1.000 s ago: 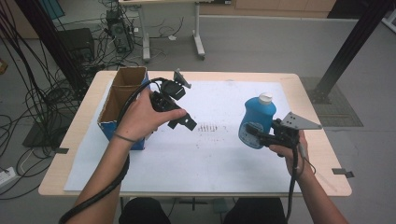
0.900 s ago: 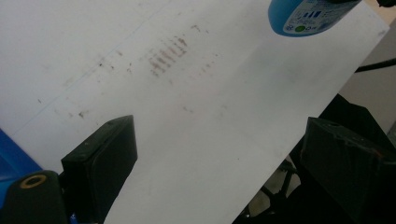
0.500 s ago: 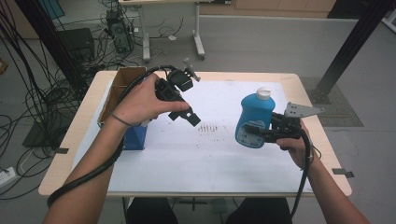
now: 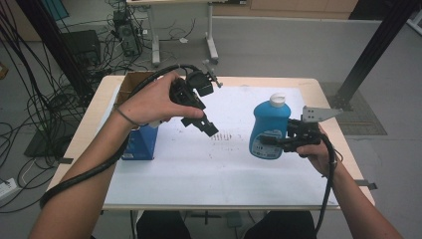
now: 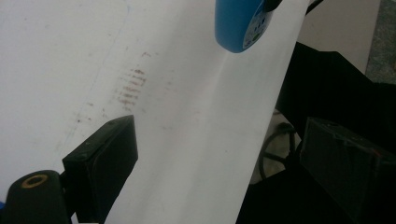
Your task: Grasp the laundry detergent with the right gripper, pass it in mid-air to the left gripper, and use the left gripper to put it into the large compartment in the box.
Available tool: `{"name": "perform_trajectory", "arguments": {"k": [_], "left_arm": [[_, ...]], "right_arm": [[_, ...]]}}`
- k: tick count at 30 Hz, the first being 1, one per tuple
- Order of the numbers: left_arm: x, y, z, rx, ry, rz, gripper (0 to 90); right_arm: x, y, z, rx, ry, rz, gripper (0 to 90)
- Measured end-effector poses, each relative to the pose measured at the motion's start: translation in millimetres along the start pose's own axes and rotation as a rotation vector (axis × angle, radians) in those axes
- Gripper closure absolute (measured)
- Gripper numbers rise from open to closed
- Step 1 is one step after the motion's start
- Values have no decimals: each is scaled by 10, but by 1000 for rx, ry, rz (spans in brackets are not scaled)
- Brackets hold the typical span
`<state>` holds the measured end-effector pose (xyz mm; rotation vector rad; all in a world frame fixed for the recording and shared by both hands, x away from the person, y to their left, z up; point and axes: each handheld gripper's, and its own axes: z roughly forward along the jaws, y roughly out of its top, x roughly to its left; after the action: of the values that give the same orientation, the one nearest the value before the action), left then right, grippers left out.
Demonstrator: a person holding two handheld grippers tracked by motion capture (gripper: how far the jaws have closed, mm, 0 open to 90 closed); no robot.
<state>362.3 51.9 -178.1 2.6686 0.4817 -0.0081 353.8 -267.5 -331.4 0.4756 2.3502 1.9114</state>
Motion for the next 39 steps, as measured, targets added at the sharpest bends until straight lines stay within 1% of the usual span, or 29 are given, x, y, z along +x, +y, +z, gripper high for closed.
{"name": "perform_trajectory", "arguments": {"k": [3, 5, 10, 14, 17, 21, 24, 29, 33, 39], "left_arm": [[-3, 22, -18, 4, 0, 12, 115], [-18, 35, -33, 14, -4, 30, 115], [-54, 67, -96, 17, -18, 64, 115], [-80, 101, -144, 28, -21, 83, 116], [-99, 129, -163, 40, -21, 96, 116], [-139, 174, -168, 58, -27, 118, 117], [-168, 207, -165, 61, -29, 128, 117], [-218, 267, -152, 77, -34, 148, 117], [-255, 316, -144, 91, -42, 164, 117], [-306, 383, -147, 88, -61, 184, 117]], "right_arm": [[12, 28, 25, 6, 19, -5, 440], [17, 48, 44, 11, 31, -12, 440], [39, 100, 98, 27, 66, -29, 440], [50, 129, 149, 41, 89, -42, 440], [70, 152, 180, 37, 111, -44, 440], [103, 192, 212, 33, 134, -53, 440], [132, 224, 236, 37, 152, -61, 440], [179, 268, 267, 49, 186, -77, 440], [212, 308, 301, 63, 210, -101, 440], [263, 372, 363, 77, 240, -131, 440]]}}
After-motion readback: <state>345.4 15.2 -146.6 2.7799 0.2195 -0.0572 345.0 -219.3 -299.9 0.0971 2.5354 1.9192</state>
